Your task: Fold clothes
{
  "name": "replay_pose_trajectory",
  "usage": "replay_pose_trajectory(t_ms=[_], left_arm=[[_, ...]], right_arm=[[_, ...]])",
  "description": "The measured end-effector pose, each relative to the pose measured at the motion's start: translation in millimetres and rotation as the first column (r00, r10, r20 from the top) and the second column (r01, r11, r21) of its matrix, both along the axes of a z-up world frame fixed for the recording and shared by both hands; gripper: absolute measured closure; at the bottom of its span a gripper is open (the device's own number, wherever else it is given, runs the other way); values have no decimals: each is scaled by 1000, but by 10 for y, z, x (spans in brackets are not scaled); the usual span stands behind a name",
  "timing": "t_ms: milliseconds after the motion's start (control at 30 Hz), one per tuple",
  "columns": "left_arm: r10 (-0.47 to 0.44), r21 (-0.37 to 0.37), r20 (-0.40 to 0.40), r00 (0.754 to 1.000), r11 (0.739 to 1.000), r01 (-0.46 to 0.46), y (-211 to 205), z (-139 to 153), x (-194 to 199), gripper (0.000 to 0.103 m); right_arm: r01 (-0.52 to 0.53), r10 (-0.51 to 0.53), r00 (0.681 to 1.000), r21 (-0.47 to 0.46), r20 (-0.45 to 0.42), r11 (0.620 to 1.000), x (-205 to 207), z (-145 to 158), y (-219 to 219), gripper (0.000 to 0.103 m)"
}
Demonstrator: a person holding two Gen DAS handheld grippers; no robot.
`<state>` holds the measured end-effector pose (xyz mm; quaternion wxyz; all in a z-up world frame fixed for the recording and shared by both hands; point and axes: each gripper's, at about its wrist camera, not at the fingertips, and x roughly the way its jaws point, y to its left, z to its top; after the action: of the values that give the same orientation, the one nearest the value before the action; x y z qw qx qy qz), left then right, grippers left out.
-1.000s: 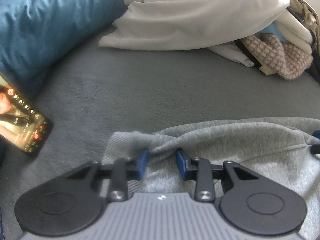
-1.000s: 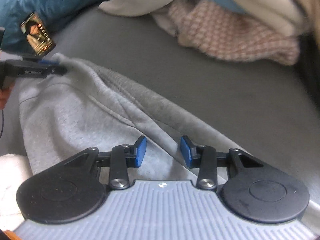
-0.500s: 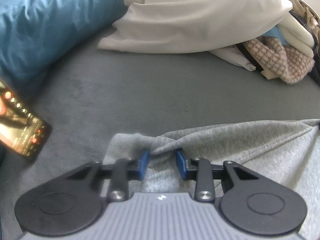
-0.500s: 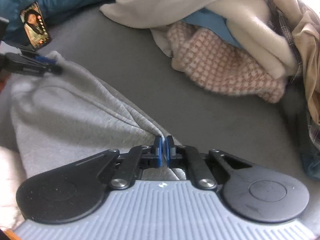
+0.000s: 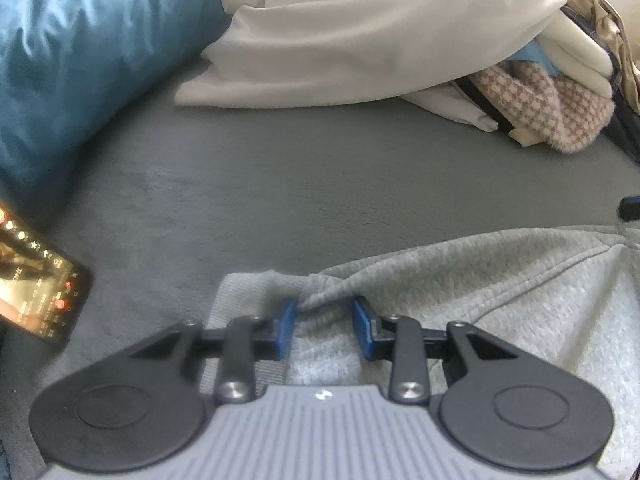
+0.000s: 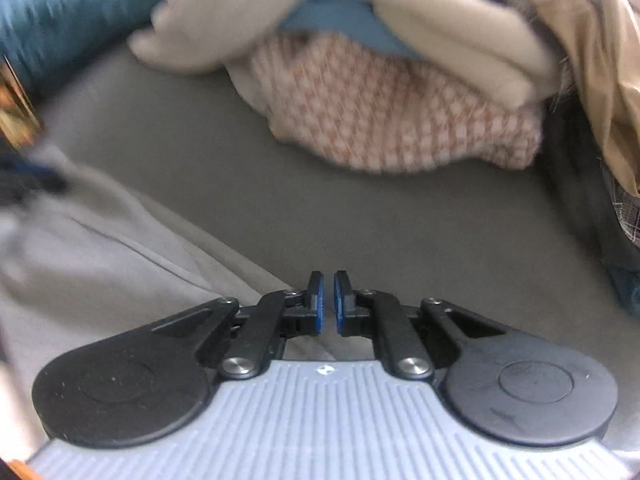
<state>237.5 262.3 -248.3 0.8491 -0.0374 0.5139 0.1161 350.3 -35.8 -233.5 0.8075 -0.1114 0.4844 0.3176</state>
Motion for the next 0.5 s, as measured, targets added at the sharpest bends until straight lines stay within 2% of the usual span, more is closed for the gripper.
replay_pose_trajectory(t_ms=[33, 100, 133, 200, 333, 500], left_arm=[[-1, 3, -1, 1000, 1000, 1, -10, 1, 3, 66], [-3, 8, -4, 1000, 1000, 3, -30, 2, 9, 61], [-4, 10, -6, 1000, 1000, 4, -39, 3, 12, 60], [-5, 15, -9, 1000, 1000, 5, -59, 5, 19, 54], [-9, 26, -15, 1000, 1000, 9, -98, 8, 31, 52], [-13, 31, -18, 1000, 999, 14, -122, 3, 41, 51]], right_arm=[[-5, 6, 1000, 46, -23, 999, -3, 49, -45, 91], [-34, 40, 997, 91, -69, 995, -8, 75, -61, 62], [-59, 66, 995, 97, -76, 994, -28, 62, -41, 58], [-118, 123, 990, 74, -75, 990, -55, 13, 65, 57], [-227, 226, 974, -27, -26, 974, -152, -97, 310, 59], [-275, 277, 961, -77, 20, 958, -273, -113, 482, 59]])
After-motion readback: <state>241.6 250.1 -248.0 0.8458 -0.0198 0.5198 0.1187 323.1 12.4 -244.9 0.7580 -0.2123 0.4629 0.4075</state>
